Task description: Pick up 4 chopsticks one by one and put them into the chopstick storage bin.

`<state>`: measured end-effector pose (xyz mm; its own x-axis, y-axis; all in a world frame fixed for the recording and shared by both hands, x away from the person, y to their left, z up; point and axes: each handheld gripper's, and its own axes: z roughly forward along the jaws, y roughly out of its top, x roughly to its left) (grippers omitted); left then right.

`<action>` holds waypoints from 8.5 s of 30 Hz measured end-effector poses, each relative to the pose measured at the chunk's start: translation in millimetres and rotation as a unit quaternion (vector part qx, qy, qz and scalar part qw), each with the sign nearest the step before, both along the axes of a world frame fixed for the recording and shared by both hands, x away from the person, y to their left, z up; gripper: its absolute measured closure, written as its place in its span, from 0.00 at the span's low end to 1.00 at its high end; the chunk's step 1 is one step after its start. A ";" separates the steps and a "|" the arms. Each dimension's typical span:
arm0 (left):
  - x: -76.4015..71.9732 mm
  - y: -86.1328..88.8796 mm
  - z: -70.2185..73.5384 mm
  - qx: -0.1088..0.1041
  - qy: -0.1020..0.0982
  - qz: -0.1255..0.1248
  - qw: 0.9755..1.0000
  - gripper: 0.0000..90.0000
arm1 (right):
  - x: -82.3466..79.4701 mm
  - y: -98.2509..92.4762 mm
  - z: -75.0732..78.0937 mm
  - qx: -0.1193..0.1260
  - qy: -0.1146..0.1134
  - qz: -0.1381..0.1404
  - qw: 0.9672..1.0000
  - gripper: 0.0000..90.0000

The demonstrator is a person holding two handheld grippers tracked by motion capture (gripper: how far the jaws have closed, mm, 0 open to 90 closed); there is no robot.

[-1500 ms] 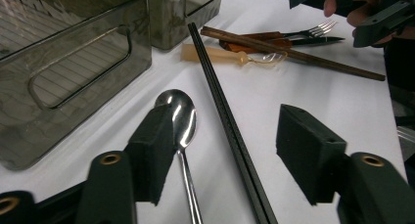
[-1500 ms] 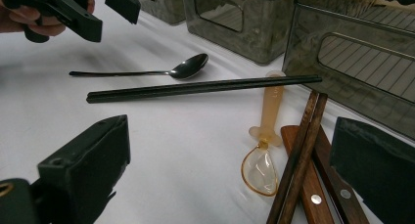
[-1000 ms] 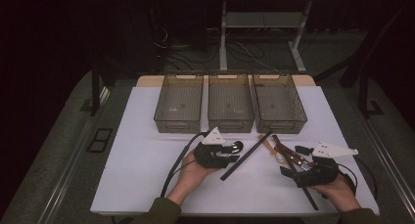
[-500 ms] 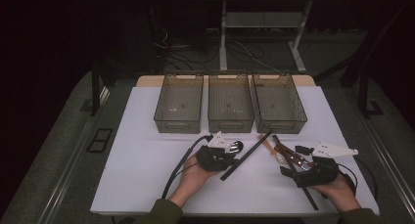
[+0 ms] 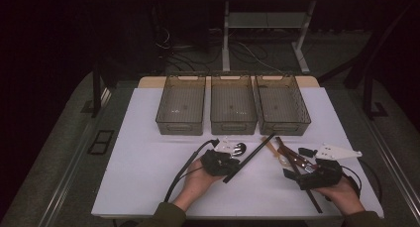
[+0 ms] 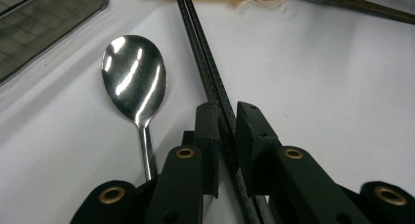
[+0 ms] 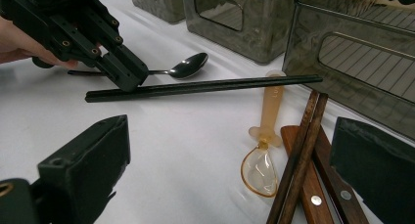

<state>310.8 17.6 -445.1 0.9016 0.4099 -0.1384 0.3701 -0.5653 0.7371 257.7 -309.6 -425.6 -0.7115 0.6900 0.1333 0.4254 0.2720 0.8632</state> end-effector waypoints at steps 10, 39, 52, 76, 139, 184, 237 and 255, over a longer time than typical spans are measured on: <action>0.6 -0.6 -1.6 0.009 0.001 0.004 1.000 0.87 | 0.1 0.1 -0.1 -0.002 0.000 0.001 1.000 0.02; -0.8 -3.2 -6.7 0.020 -0.005 0.038 0.999 0.91 | -0.1 0.3 -0.1 -0.002 0.001 0.003 1.000 0.02; -1.5 -3.5 -6.7 0.020 -0.004 0.054 0.998 0.94 | 0.0 0.1 -0.1 -0.001 0.000 0.006 1.000 0.02; -1.2 -0.2 -2.6 0.008 -0.001 0.044 0.999 0.95 | 0.6 1.1 -1.2 -0.006 0.004 0.007 1.000 0.02; 12.1 117.5 62.8 -0.058 -0.027 0.006 0.998 0.95 | 0.5 1.0 -0.8 -0.002 0.002 0.009 1.000 0.02; 52.5 185.7 74.3 -0.065 -0.051 0.186 0.979 0.95 | 3.3 5.6 -6.2 -0.005 0.020 0.018 1.000 0.02; 140.3 182.7 58.3 -0.020 -0.025 0.280 0.959 0.78 | 2.4 4.8 -5.7 -0.004 0.020 0.018 1.000 0.02; 121.5 178.3 79.8 -0.050 -0.049 0.246 0.967 0.51 | 2.1 4.3 -5.3 -0.001 0.020 0.016 1.000 0.02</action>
<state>432.3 195.9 -365.3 0.6114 0.7816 -0.1234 0.5012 -0.2618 0.8248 259.8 -305.3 -430.9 -0.7272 0.6672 0.1613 0.4514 0.2878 0.8447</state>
